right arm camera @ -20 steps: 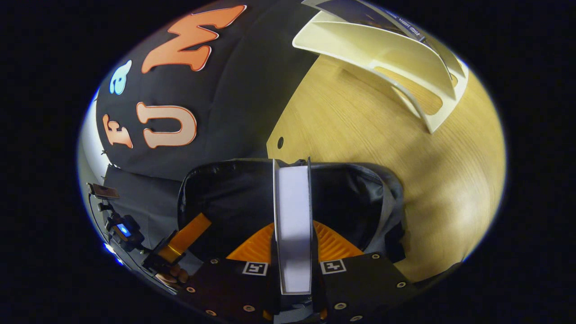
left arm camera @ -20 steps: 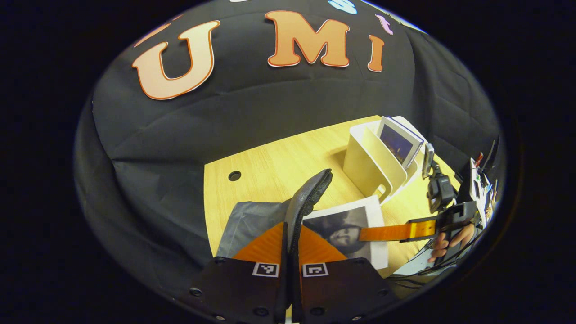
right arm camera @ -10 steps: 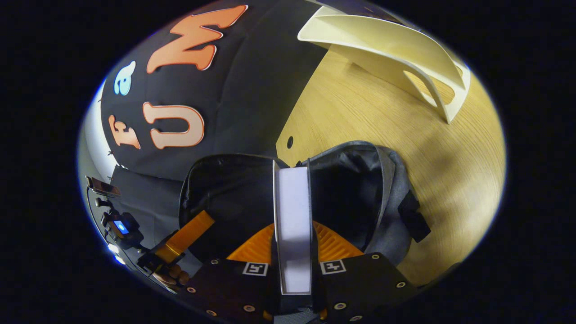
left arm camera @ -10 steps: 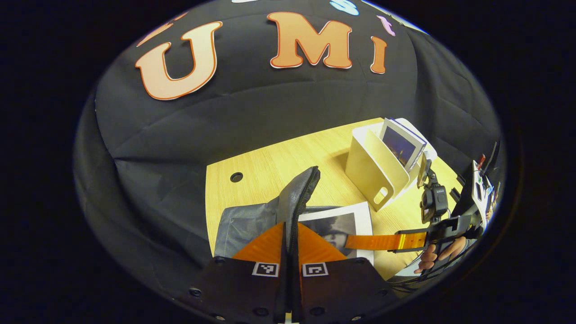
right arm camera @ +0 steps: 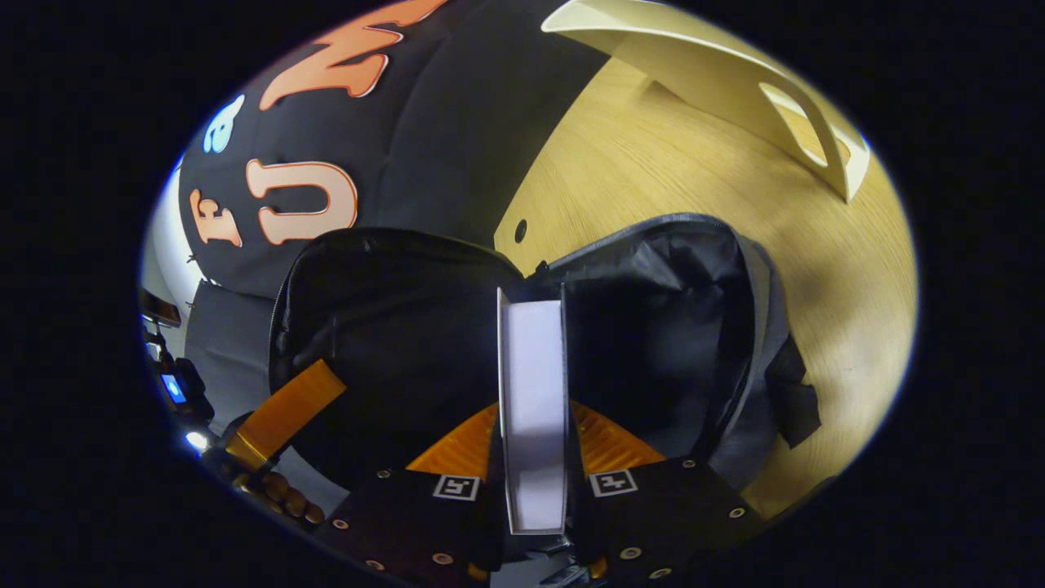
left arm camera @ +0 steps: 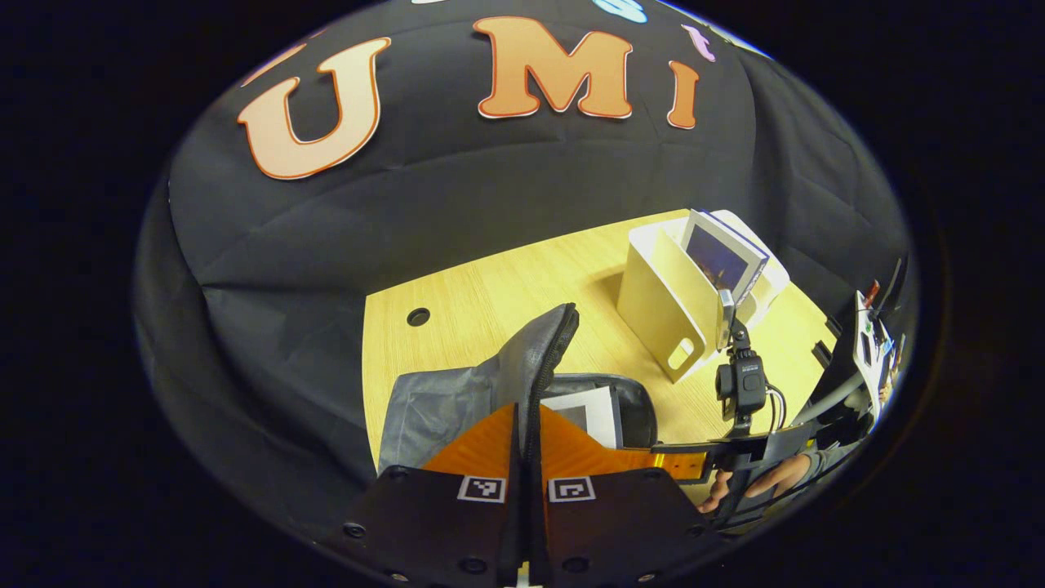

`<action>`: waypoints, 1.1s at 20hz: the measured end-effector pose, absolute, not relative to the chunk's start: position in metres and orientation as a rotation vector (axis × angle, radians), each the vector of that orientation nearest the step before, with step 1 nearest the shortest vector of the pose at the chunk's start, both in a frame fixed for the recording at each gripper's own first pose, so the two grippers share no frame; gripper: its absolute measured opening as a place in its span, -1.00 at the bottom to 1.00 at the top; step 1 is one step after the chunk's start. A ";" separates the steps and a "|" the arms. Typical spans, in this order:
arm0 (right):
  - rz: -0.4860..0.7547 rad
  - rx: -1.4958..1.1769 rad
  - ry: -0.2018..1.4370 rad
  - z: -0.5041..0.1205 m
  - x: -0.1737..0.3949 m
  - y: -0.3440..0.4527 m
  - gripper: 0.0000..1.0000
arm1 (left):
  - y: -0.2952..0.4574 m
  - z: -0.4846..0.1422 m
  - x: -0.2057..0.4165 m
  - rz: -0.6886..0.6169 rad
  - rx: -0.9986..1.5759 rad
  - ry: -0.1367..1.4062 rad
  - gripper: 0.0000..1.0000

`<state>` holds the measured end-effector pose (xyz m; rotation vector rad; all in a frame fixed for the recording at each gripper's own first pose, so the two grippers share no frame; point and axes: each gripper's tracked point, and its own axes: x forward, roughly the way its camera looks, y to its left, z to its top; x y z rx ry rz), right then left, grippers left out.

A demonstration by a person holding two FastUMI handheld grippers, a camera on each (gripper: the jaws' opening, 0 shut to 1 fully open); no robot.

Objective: Open the schoolbag, grab two books from the bookshelf and put them into the schoolbag.

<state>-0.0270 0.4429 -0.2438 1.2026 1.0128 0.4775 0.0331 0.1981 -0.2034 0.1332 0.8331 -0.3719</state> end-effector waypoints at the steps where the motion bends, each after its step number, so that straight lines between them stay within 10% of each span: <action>1: 0.468 1.169 1.012 -0.246 -0.026 0.436 -0.46 | 0.199 -0.204 0.034 -0.365 0.128 0.835 -0.90; 5: 0.439 0.999 1.024 -0.245 -0.025 0.389 0.93 | 0.200 -0.208 0.033 -0.340 0.129 0.843 -0.90; 22: 0.343 0.366 0.941 -0.141 0.041 0.171 0.96 | 0.185 -0.226 0.027 -0.261 0.091 0.885 -0.90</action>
